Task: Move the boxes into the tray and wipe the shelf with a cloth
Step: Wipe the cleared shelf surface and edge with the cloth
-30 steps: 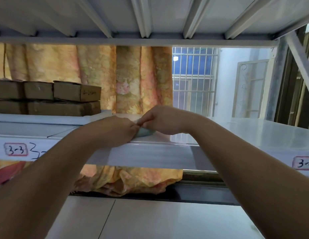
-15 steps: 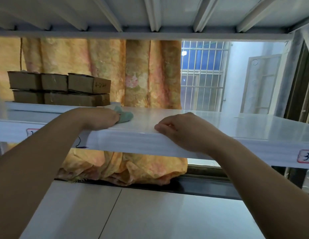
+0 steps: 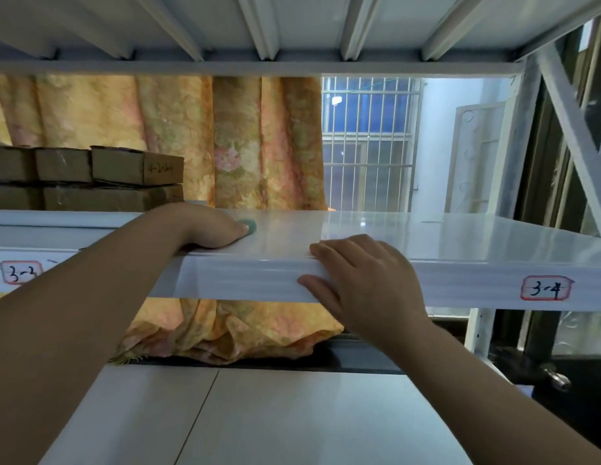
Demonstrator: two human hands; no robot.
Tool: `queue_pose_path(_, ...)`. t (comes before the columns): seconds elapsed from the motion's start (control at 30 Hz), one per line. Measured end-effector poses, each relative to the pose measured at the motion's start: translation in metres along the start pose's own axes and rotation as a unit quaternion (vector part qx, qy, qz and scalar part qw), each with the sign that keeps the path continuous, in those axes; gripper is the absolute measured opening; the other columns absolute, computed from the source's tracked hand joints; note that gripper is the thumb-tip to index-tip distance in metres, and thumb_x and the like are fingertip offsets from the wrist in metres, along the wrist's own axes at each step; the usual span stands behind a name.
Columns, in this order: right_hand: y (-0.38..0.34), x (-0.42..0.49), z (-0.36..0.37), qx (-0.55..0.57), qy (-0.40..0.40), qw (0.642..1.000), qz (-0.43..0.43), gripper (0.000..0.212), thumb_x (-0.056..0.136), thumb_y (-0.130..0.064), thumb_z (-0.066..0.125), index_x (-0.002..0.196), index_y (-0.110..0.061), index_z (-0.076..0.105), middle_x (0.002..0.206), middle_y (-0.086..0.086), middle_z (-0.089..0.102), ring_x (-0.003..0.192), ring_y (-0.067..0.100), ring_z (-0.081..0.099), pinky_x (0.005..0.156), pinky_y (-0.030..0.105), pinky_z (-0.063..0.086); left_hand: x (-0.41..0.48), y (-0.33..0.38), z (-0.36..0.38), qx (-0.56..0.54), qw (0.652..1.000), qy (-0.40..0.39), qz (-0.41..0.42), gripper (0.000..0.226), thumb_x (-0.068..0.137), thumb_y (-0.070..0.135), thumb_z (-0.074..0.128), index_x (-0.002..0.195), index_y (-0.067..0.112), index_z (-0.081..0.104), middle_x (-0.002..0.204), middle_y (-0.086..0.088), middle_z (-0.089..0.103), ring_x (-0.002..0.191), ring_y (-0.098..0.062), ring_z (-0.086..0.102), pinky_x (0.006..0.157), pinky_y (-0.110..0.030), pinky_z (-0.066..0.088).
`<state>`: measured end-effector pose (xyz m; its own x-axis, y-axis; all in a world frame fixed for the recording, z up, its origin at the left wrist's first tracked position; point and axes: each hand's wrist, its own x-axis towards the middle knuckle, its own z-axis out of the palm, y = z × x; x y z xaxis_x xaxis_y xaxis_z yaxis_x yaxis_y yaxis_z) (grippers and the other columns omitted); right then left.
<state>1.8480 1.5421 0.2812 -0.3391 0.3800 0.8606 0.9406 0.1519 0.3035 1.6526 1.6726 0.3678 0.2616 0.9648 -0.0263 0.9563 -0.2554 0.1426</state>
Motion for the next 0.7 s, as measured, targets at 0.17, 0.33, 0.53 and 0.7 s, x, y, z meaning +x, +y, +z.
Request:
queue_pose_path(0.17, 0.006, -0.017, 0.005, -0.009, 0.039, 0.999, -0.01, 0.039, 0.09, -0.042, 0.055, 0.106, -0.012, 0.072, 0.104, 0.001, 0.073, 0.092, 0.021, 0.069, 0.075, 0.035, 0.052, 0.017, 0.04, -0.005, 0.039, 0.998, -0.04, 0.024, 0.063, 0.096, 0.054, 0.026, 0.139, 0.011, 0.041, 0.147, -0.011, 0.037, 0.125, -0.025, 0.044, 0.1, -0.035, 0.037)
queue_pose_path(0.33, 0.029, -0.022, -0.006, -0.009, 0.035, 0.998, 0.044, 0.037, 0.09, -0.045, 0.053, 0.089, -0.014, 0.074, 0.088, -0.001, 0.075, 0.08, 0.023, 0.07, 0.067, 0.035, 0.053, 0.029, 0.073, -0.007, -0.07, 0.991, -0.091, 0.063, 0.057, 0.093, 0.055, 0.038, 0.123, 0.009, 0.055, 0.129, -0.014, 0.057, 0.116, -0.028, 0.057, 0.105, -0.04, 0.042)
queue_pose_path(0.53, 0.057, -0.028, -0.019, -0.044, 0.012, 0.995, 0.091, 0.049, 0.093, -0.051, 0.041, 0.08, -0.017, 0.074, 0.076, -0.002, 0.074, 0.07, 0.023, 0.068, 0.062, 0.032, 0.051, 0.039, 0.131, 0.003, -0.076, 0.988, -0.063, 0.118, 0.058, 0.095, 0.05, 0.039, 0.135, 0.008, 0.044, 0.138, -0.006, 0.046, 0.119, -0.022, 0.05, 0.106, -0.037, 0.038)
queue_pose_path(0.7, 0.078, -0.039, -0.021, -0.053, 0.062, 0.991, 0.111, 0.058, 0.097, -0.05, 0.03, 0.076, -0.015, 0.073, 0.071, 0.001, 0.071, 0.067, 0.025, 0.065, 0.058, 0.035, 0.05, 0.038, 0.176, 0.003, 0.032, 0.98, -0.08, 0.177, 0.053, 0.1, 0.04, 0.028, 0.144, 0.01, 0.032, 0.146, -0.009, 0.037, 0.123, -0.022, 0.047, 0.081, -0.025, 0.043)
